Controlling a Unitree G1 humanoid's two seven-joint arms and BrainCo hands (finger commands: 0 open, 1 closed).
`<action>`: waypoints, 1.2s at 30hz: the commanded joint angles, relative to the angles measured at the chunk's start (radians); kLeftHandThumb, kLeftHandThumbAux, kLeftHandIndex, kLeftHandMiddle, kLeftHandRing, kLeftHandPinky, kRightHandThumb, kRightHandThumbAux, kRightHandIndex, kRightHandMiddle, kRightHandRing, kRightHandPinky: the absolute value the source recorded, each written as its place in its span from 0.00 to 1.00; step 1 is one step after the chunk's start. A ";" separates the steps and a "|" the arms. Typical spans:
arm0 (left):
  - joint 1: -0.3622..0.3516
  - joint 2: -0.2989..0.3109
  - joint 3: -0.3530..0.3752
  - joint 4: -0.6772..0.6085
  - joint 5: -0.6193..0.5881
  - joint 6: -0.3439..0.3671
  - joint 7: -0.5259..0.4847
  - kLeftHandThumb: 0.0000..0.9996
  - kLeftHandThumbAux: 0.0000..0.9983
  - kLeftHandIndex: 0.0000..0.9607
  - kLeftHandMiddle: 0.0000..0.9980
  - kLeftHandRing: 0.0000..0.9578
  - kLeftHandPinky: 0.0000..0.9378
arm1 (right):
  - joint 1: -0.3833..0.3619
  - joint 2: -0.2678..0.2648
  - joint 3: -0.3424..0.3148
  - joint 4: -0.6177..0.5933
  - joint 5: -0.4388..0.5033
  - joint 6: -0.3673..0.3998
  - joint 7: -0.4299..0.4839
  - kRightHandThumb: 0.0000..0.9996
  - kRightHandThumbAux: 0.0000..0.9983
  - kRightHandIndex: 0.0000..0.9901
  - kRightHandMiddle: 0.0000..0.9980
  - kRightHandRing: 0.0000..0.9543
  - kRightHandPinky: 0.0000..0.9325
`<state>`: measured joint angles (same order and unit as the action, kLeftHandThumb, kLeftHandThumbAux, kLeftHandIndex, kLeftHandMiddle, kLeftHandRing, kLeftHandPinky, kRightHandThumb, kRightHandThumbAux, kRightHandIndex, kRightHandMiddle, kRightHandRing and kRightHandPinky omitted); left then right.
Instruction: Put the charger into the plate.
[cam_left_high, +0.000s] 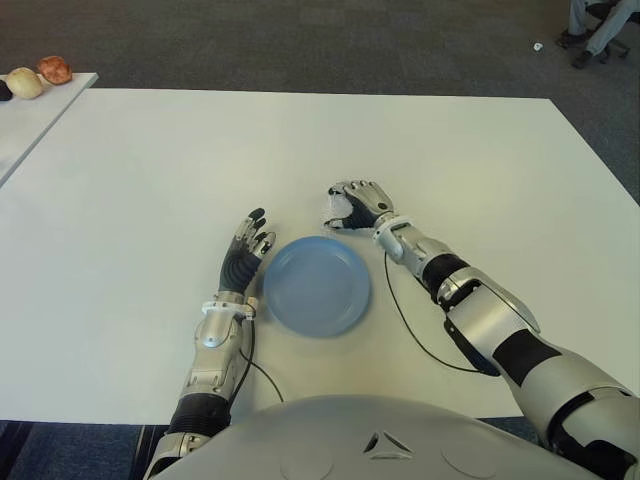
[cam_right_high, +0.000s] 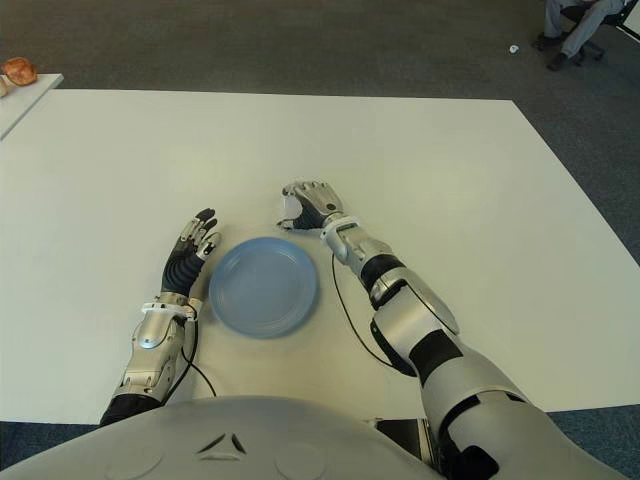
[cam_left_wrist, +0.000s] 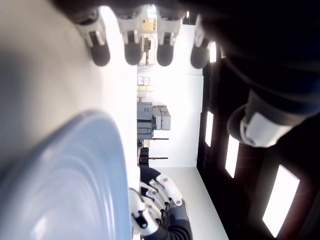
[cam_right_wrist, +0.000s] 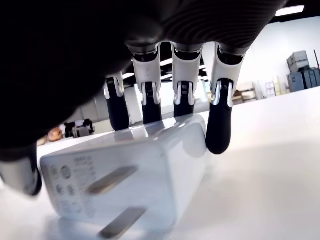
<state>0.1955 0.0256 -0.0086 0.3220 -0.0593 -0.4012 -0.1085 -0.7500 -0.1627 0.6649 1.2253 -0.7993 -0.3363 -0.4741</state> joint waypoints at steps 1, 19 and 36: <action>0.045 -0.001 0.005 0.061 -0.001 0.050 -0.004 0.00 0.53 0.11 0.07 0.05 0.04 | 0.031 0.011 0.017 0.024 -0.017 0.055 0.009 0.73 0.68 0.44 0.80 0.84 0.89; 0.047 -0.002 0.005 0.062 -0.001 0.037 -0.007 0.00 0.54 0.13 0.07 0.04 0.04 | 0.032 0.014 0.010 0.015 0.004 0.085 0.055 0.74 0.71 0.45 0.87 0.90 0.91; 0.048 0.002 0.005 0.061 0.004 0.042 -0.003 0.00 0.53 0.13 0.06 0.03 0.03 | 0.032 0.006 0.030 0.006 -0.008 0.084 0.032 0.74 0.71 0.44 0.87 0.91 0.93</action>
<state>0.1967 0.0255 -0.0070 0.3238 -0.0594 -0.4080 -0.1085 -0.7502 -0.1525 0.6822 1.2129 -0.7936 -0.2656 -0.4670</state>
